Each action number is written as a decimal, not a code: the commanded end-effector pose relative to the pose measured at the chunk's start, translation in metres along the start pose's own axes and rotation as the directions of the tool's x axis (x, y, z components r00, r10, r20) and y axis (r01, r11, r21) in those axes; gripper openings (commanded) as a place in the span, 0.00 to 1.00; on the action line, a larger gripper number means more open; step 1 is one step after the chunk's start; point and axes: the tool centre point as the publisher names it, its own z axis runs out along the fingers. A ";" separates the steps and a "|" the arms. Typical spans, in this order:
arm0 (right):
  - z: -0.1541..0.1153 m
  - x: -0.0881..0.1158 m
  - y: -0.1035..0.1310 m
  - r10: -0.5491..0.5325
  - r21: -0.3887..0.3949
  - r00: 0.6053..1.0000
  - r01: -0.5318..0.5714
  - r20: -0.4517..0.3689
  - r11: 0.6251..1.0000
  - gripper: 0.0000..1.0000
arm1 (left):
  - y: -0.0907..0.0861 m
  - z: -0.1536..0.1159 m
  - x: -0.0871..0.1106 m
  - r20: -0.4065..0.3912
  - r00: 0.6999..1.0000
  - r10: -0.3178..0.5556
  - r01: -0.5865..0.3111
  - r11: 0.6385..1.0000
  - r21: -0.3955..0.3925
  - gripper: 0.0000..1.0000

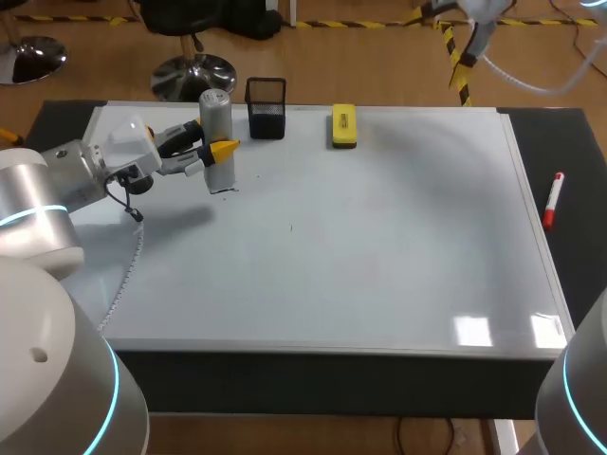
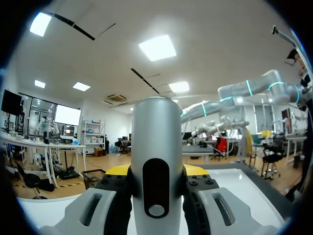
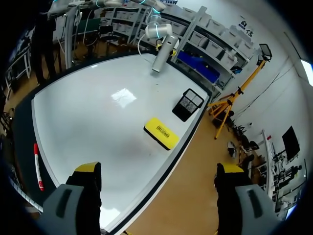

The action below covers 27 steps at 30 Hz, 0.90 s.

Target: Pick up the inspection probe, press it on each red-marked spot on the whiteboard one by one, put down the probe, pick up the eraser, and wipe off all the red marks.

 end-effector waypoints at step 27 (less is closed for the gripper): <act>-0.002 0.002 0.004 -0.002 0.013 1.000 0.002 0.000 1.000 1.00 | -0.003 0.051 -0.046 -0.081 0.993 0.082 -0.078 0.995 0.057 0.00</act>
